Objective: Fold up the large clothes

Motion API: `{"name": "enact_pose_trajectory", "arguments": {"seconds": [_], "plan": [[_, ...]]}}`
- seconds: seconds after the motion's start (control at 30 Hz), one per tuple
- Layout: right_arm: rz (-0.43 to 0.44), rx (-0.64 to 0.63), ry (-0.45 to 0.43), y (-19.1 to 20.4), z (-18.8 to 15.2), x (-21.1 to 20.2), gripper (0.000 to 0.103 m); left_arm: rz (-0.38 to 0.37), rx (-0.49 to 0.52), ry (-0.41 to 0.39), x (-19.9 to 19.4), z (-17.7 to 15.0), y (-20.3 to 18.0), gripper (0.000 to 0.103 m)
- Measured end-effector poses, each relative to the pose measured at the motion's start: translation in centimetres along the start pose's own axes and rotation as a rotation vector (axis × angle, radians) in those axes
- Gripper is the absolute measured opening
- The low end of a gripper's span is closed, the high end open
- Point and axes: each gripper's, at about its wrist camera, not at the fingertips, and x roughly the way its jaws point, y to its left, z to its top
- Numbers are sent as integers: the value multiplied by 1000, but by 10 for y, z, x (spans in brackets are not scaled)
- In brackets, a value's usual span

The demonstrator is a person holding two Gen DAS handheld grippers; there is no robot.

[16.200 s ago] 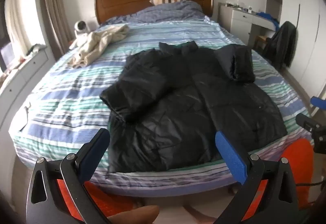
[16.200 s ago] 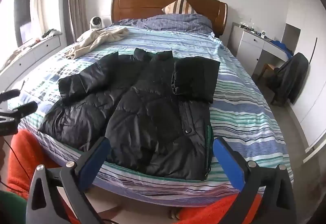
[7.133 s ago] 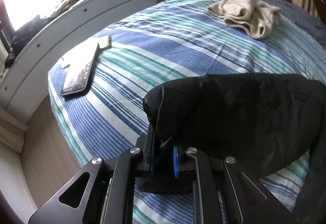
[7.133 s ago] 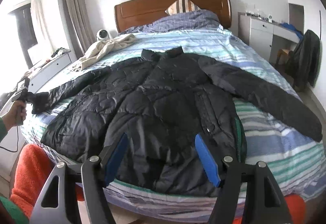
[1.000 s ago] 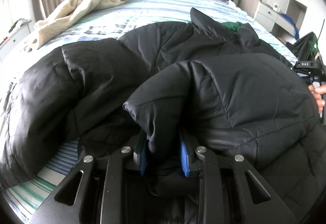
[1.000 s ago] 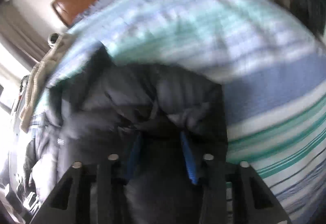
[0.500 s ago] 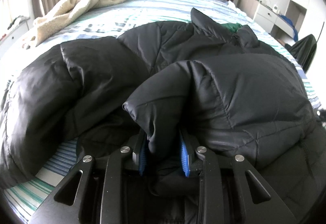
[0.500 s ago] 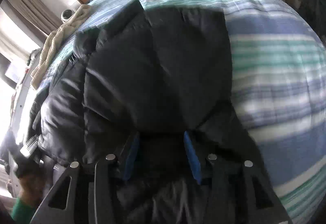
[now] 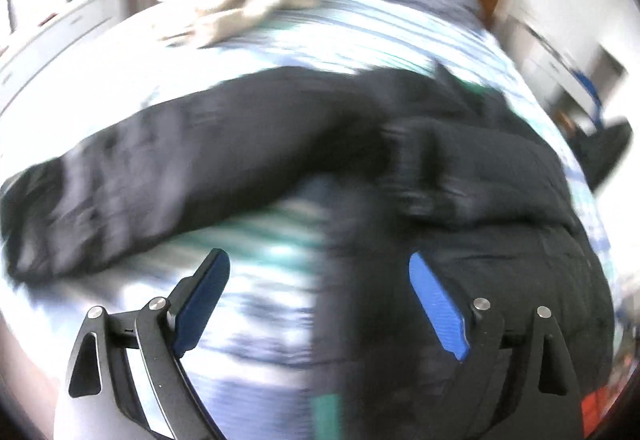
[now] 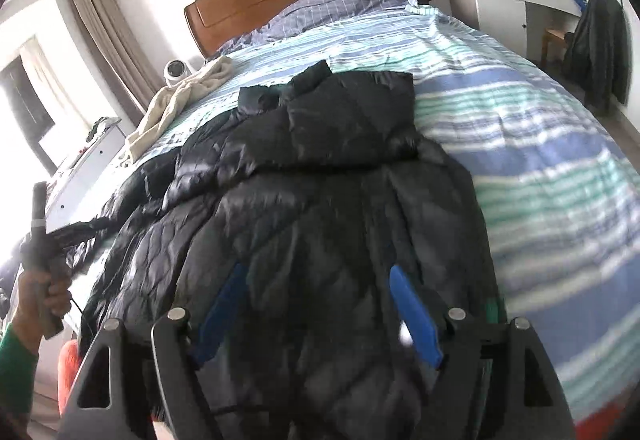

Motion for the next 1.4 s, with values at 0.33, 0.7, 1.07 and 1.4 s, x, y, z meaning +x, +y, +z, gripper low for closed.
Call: {"name": "enact_pose_trajectory", "arguments": {"seconds": [0.33, 0.7, 1.07, 1.4], "plan": [[87, -74, -3, 48, -14, -10, 77, 177, -782, -86, 23, -21, 191, 93], [148, -144, 86, 87, -45, 8, 77, 249, -828, -167, 20, 11, 212, 7], [178, -140, 7, 85, -41, -7, 77, 212, -119, -544, -108, 143, -15, 7], [107, -17, -101, 37, -40, -40, 77, -112, 534, -589, -90, 82, -299, 8]]}}
